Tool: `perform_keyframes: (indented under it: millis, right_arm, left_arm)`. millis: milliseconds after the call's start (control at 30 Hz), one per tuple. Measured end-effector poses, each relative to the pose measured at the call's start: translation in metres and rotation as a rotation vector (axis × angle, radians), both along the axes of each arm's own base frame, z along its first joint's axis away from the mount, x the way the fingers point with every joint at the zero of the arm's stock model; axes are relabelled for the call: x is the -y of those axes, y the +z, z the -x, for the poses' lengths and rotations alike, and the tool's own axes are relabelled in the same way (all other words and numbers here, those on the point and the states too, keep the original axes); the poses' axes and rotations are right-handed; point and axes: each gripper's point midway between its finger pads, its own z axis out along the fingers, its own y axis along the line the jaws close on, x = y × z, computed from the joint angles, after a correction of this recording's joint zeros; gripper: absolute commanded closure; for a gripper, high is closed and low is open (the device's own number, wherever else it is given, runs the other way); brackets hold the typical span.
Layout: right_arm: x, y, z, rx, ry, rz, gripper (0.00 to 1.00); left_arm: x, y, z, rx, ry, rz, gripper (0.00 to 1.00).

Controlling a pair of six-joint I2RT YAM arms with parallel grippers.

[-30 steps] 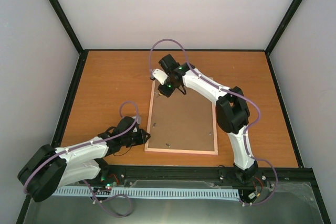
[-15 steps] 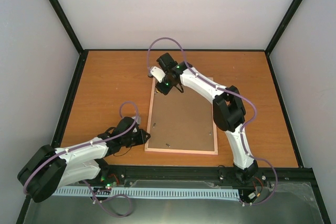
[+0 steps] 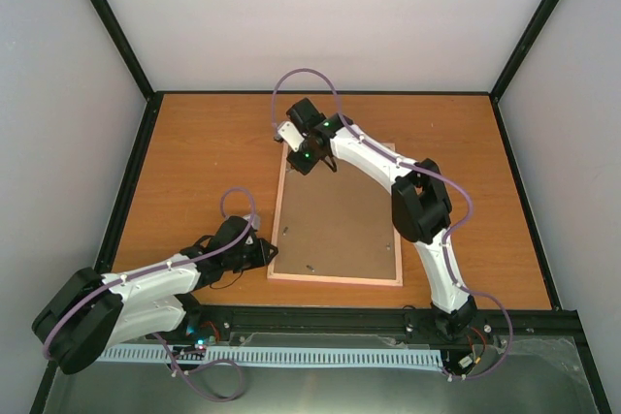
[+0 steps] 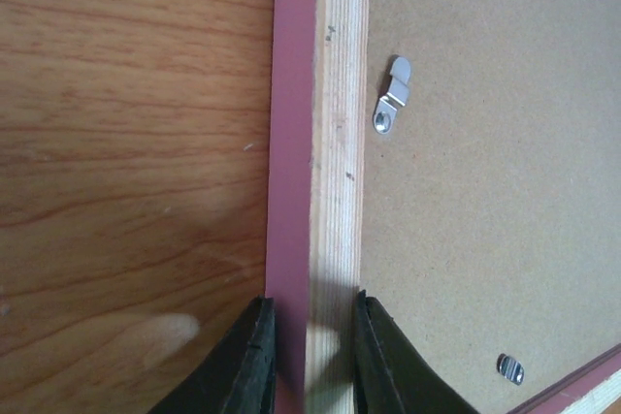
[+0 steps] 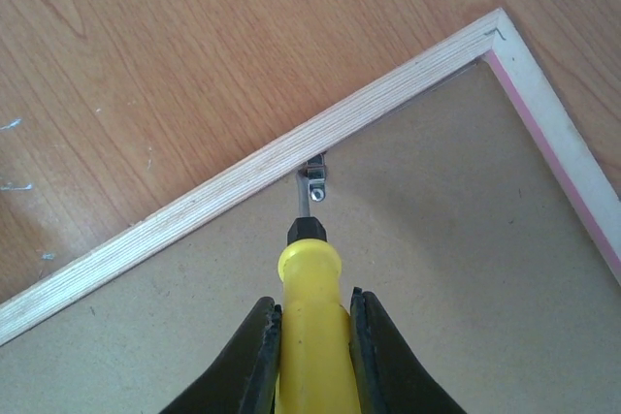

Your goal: Take the photo out of the frame

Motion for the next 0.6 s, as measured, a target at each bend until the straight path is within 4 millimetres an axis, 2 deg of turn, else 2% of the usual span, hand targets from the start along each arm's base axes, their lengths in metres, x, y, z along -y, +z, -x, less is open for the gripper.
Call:
perform_keyframes:
  millis: [167, 433, 533, 600]
  right_arm:
    - [0.01, 0.003, -0.005, 0.023, -0.066, 0.023, 0.97]
    - [0.057, 0.021, -0.035, 0.128, -0.208, 0.102, 0.97]
    - [0.061, 0.022, -0.031, 0.125, -0.211, 0.102, 0.97]
    - [0.065, 0.021, -0.022, 0.114, -0.204, 0.104, 0.97]
  left_arm:
    - [0.0, 0.0, -0.002, 0.013, 0.006, 0.005, 0.99]
    - [0.0, 0.001, 0.0, 0.014, 0.002, 0.008, 0.99]
    - [0.0, 0.0, 0.0, 0.015, 0.003, 0.01, 0.99]
    - [-0.001, 0.001, 0.0, 0.015, 0.003, 0.011, 0.93]
